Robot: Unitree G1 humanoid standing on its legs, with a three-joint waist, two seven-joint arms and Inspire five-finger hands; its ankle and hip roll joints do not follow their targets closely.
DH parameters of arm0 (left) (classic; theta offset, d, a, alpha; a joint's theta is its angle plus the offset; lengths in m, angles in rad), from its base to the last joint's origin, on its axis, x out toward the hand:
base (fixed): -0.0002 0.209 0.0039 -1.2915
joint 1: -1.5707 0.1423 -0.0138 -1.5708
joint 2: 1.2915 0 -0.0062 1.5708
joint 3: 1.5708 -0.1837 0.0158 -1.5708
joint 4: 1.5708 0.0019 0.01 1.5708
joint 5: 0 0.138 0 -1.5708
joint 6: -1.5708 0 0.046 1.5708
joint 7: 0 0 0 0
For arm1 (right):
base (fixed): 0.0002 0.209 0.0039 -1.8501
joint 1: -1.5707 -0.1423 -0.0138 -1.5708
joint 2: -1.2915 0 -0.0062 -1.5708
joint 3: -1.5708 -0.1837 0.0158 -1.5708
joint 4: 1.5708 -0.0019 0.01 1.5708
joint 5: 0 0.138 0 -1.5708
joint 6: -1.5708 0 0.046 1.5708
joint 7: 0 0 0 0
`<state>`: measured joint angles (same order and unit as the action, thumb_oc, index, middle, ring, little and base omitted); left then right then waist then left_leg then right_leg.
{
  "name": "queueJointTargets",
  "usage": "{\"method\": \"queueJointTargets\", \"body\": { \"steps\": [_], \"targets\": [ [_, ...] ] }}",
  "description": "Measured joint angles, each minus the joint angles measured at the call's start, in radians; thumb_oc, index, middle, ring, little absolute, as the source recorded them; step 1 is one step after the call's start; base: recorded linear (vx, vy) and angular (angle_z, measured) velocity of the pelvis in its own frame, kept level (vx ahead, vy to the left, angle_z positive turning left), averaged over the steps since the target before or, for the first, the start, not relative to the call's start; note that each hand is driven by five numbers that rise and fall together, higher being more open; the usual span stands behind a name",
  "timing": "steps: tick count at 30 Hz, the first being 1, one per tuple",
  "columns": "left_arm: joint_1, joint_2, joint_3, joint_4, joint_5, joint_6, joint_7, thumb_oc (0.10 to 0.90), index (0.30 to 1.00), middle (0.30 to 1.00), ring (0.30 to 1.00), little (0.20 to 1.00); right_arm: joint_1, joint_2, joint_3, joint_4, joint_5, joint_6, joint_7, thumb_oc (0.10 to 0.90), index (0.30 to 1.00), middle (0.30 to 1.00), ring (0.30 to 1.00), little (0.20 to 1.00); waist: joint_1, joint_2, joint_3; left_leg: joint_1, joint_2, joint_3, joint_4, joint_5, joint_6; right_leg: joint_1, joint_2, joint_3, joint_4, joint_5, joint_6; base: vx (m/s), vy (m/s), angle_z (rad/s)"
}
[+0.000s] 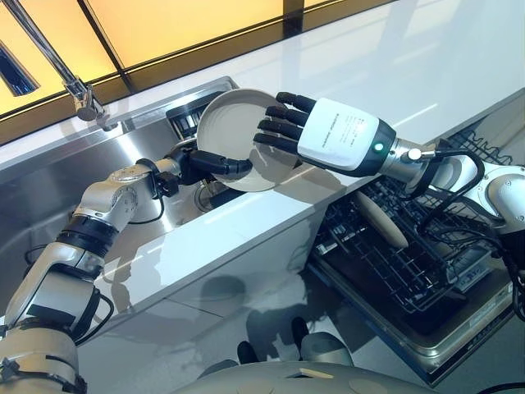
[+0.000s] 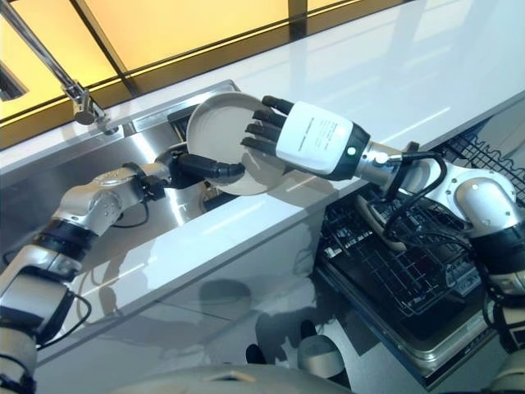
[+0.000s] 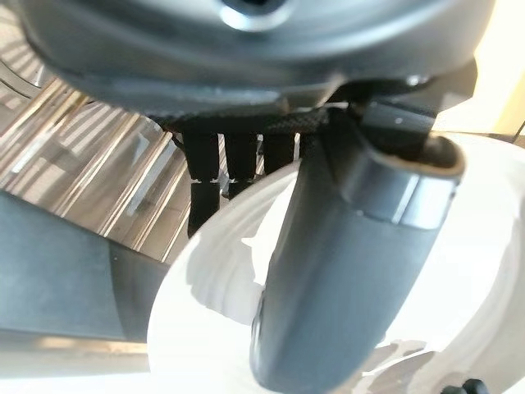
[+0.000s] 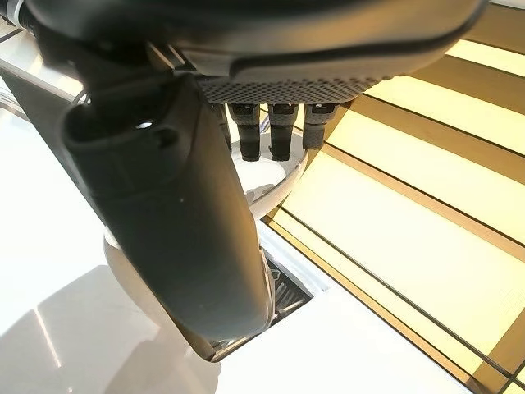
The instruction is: Pick up plates and place into dishwasher.
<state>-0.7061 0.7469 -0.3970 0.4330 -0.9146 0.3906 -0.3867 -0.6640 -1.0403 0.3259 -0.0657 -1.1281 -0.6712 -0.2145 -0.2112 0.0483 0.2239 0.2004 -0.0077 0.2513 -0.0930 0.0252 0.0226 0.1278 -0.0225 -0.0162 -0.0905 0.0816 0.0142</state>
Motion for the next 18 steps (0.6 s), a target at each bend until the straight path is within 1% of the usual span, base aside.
{"method": "queueJointTargets", "body": {
  "steps": [11,18],
  "targets": [
    [0.0,0.005,0.0,0.0,-0.003,-0.002,0.001,0.1,0.3,0.3,0.3,0.2,0.0,0.002,0.0,-0.001,0.01,-0.006,-0.003,0.8,0.9,0.9,0.9,0.9,0.018,-0.001,0.0,0.0,0.0,-0.001,0.0,0.0,0.0,0.0,0.0,0.0,0.0,0.0,0.0,0.0,0.0,0.0],
    [0.0,0.005,0.0,-0.001,-0.003,-0.01,0.01,0.1,0.3,0.3,0.3,0.2,-0.005,0.003,-0.001,-0.019,0.01,-0.013,0.009,0.8,0.9,0.9,0.9,0.9,0.017,-0.004,-0.001,0.0,-0.001,-0.001,0.0,0.0,0.0,0.0,0.0,0.002,0.0,0.0,0.0,0.0,0.0,0.0]
  ]
}}
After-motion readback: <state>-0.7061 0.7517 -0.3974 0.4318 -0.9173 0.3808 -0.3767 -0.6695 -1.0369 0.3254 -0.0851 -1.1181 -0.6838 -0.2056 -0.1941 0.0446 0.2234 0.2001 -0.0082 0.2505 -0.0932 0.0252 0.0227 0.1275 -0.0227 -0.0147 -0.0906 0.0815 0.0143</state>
